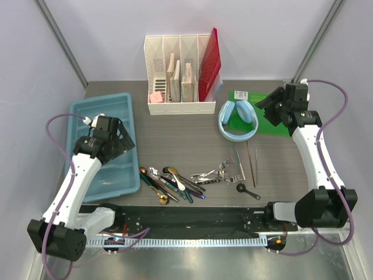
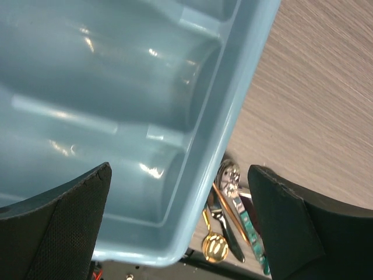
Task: Sort the eating utensils into containers
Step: Pick up the storage box at the center of the board.
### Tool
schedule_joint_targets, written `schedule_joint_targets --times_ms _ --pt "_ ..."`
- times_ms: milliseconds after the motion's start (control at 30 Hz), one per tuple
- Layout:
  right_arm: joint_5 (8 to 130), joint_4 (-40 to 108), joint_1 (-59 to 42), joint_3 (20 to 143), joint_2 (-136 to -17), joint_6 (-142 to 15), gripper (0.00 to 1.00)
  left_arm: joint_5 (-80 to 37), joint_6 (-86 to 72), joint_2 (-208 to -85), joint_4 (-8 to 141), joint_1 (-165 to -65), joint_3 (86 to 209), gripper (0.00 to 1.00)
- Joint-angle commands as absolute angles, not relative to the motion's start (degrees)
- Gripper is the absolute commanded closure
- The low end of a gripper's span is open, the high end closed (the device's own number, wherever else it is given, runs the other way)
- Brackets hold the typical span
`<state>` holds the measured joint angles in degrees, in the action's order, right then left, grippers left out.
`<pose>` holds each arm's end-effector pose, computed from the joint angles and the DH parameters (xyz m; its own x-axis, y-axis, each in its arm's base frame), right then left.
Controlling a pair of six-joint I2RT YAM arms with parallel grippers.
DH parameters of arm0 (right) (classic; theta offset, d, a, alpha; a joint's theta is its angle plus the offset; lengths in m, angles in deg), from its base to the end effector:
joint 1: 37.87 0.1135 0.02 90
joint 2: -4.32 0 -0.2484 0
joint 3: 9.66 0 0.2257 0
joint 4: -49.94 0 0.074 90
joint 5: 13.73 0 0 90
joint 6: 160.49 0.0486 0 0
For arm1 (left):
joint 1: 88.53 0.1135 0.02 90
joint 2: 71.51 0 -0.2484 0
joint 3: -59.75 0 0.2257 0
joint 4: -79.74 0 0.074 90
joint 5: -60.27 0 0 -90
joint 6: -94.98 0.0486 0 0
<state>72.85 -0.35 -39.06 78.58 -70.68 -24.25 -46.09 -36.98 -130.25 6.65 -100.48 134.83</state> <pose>0.2732 -0.0028 0.3313 -0.4360 0.7302 -0.5260 0.4165 0.6819 0.6013 0.1729 -0.0226 0.2885 -0.6402 -0.5203 -0.5652 -0.5117 0.8376 -0.1914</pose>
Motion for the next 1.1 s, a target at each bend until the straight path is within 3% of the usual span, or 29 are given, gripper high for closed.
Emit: schedule_joint_targets --times_ms 0,867,1067 --pt "73.11 -1.87 -39.10 74.50 -67.58 -24.00 0.38 -46.43 -32.73 -136.88 14.39 -99.34 138.62 0.01" --pt "67.04 -2.39 -39.10 71.24 -65.11 -23.73 0.38 -44.85 -28.60 -165.09 24.24 -98.90 146.36 0.04" --pt "66.86 -2.48 -39.10 70.98 -65.20 -23.73 0.38 -44.32 -27.19 -169.23 23.37 -98.90 149.26 0.15"
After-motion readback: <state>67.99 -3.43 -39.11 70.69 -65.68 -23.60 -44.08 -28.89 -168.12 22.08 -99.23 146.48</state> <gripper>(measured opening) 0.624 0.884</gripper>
